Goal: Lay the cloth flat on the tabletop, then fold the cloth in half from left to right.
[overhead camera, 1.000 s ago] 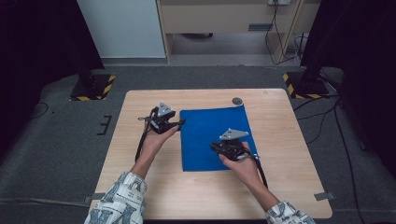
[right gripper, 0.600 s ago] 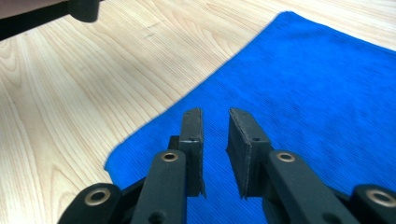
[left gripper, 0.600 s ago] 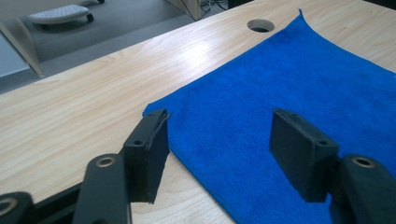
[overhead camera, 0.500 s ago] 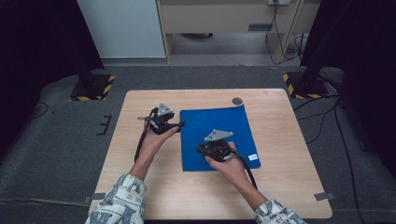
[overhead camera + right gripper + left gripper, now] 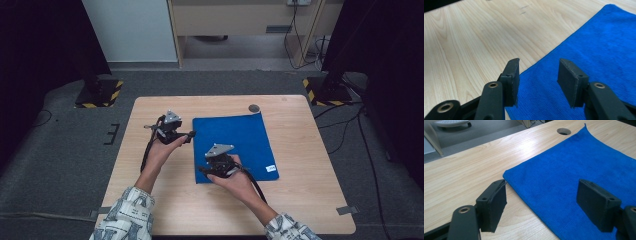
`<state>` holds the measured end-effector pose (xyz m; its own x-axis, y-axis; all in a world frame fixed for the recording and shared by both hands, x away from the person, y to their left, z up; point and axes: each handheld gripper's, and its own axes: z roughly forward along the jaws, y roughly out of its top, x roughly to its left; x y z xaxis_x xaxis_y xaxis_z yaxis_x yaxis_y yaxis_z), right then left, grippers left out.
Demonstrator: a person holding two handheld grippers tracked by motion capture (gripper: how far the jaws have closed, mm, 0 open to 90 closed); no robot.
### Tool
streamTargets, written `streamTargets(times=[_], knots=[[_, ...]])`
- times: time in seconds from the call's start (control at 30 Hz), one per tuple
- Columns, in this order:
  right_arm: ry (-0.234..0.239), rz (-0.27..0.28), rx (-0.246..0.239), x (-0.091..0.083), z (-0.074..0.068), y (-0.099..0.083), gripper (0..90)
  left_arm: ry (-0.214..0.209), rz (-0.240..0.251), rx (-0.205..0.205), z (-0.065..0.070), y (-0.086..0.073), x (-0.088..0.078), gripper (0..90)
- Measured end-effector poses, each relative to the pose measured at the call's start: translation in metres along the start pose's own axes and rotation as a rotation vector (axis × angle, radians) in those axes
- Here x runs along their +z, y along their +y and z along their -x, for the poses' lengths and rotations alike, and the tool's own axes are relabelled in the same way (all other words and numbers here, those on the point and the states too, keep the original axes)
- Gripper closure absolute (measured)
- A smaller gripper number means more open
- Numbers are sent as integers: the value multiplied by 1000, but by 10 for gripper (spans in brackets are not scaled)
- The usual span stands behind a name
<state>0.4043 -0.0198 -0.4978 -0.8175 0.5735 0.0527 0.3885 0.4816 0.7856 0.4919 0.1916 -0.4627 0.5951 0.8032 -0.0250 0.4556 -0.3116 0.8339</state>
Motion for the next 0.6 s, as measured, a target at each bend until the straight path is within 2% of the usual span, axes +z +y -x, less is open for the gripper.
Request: streamTargets(times=[0.3,0.6], knots=[[20,-34,-45,9,-11,-1,527,6,-4,-5,-3,-1,-3,229],[29,-41,-73,13,-16,-2,617,11,-11,-6,-6,-2,-5,225]])
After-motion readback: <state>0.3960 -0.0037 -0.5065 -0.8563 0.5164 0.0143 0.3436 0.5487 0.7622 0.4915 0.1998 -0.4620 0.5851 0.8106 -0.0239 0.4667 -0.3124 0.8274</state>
